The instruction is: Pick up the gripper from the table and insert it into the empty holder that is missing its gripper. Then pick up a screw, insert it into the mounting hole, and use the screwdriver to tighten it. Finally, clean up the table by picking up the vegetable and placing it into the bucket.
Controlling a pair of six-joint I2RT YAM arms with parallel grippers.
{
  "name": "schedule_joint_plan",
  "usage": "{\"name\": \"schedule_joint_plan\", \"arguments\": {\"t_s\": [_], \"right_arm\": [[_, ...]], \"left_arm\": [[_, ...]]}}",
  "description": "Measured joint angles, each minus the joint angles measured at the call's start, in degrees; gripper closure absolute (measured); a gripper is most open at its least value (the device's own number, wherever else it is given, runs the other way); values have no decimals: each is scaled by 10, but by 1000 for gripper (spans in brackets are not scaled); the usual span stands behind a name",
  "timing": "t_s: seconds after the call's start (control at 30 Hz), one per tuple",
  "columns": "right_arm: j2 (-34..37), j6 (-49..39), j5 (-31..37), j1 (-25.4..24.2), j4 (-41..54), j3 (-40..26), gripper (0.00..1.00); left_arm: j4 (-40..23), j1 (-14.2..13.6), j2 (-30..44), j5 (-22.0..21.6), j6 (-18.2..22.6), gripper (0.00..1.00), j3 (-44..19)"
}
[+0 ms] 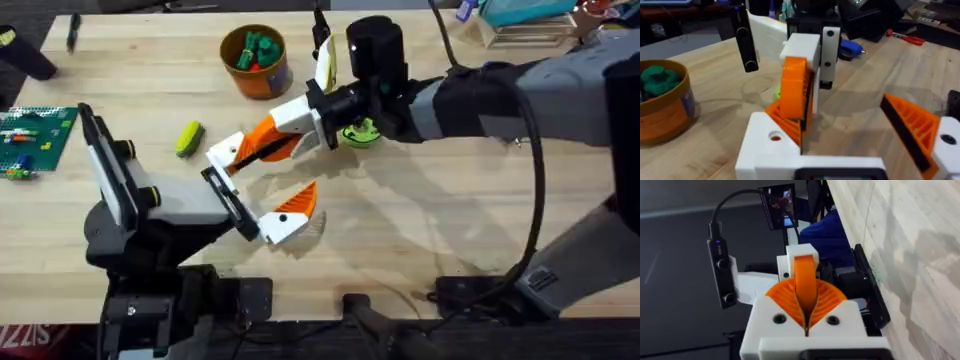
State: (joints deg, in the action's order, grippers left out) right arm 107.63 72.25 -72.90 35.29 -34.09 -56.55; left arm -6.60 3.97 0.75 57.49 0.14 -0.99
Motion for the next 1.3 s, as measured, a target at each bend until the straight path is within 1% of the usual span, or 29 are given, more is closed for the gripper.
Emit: {"name": "schedule_joint_plan", "arguments": {"t_s": [0.37, 0.6, 0.77, 1.3], "right_arm": [[0, 0, -7, -7, 4, 0, 986], [0, 0, -7, -6, 4, 0, 985], [0, 2, -7, -6, 4, 0, 965], [0, 2, -5, -5, 4, 0, 970]], "left_arm": [[-3, 0, 0, 17, 0, 15, 0], [-3, 0, 0, 18, 0, 15, 0], [-3, 0, 0, 17, 1, 15, 0], [-3, 0, 0, 17, 0, 15, 0]]}}
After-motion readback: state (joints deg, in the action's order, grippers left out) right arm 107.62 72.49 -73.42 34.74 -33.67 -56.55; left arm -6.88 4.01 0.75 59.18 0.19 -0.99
